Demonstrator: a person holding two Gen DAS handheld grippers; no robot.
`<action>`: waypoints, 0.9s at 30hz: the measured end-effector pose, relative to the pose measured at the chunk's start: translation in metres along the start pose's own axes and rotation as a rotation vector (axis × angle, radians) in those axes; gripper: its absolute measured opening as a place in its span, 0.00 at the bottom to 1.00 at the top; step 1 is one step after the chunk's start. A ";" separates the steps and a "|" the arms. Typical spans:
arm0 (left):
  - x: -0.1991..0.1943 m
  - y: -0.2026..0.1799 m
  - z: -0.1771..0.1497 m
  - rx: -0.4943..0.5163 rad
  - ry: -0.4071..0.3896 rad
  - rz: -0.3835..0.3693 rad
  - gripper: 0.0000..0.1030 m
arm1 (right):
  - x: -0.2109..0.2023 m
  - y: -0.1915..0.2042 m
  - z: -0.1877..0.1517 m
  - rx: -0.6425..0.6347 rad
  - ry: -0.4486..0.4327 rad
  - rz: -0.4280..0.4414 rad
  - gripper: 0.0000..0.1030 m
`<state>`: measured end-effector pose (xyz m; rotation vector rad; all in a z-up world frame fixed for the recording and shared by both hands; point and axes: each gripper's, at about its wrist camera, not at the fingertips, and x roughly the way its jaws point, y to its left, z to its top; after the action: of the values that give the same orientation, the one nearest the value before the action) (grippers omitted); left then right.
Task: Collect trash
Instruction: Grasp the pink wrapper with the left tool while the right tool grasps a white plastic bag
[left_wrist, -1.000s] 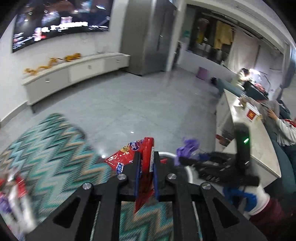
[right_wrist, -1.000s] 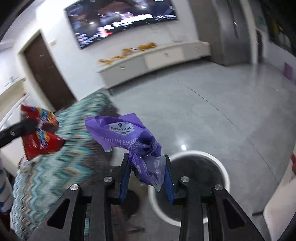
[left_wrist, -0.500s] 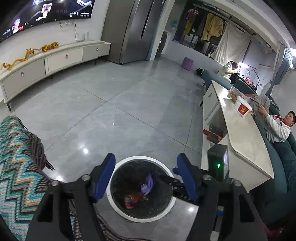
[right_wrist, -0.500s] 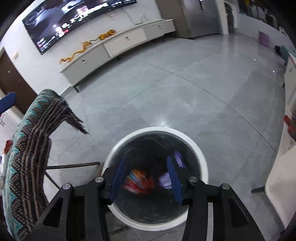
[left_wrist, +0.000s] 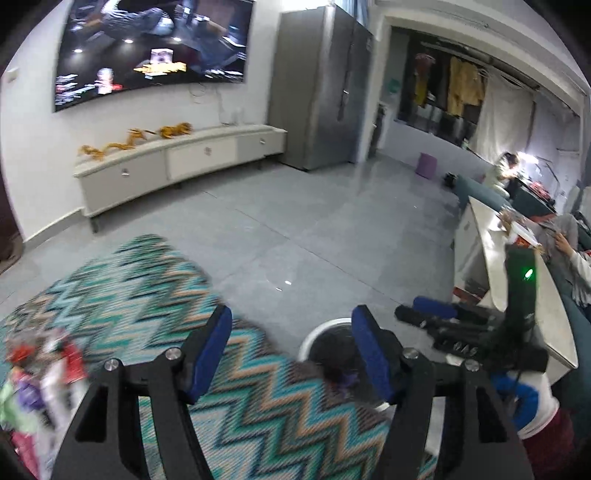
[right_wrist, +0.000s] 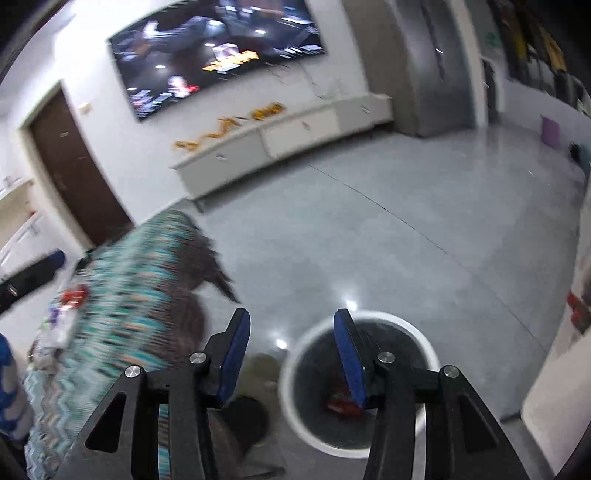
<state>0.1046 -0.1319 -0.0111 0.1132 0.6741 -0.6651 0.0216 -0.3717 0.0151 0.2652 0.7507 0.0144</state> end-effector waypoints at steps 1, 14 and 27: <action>-0.011 0.010 -0.004 -0.015 -0.006 0.026 0.63 | -0.002 0.014 0.003 -0.023 -0.006 0.024 0.43; -0.142 0.173 -0.096 -0.332 -0.059 0.368 0.57 | 0.031 0.182 0.011 -0.252 0.061 0.286 0.43; -0.116 0.254 -0.161 -0.542 0.074 0.400 0.50 | 0.125 0.284 -0.008 -0.292 0.287 0.368 0.39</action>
<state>0.1036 0.1795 -0.0948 -0.2265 0.8524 -0.0809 0.1308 -0.0824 -0.0050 0.1194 0.9636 0.5163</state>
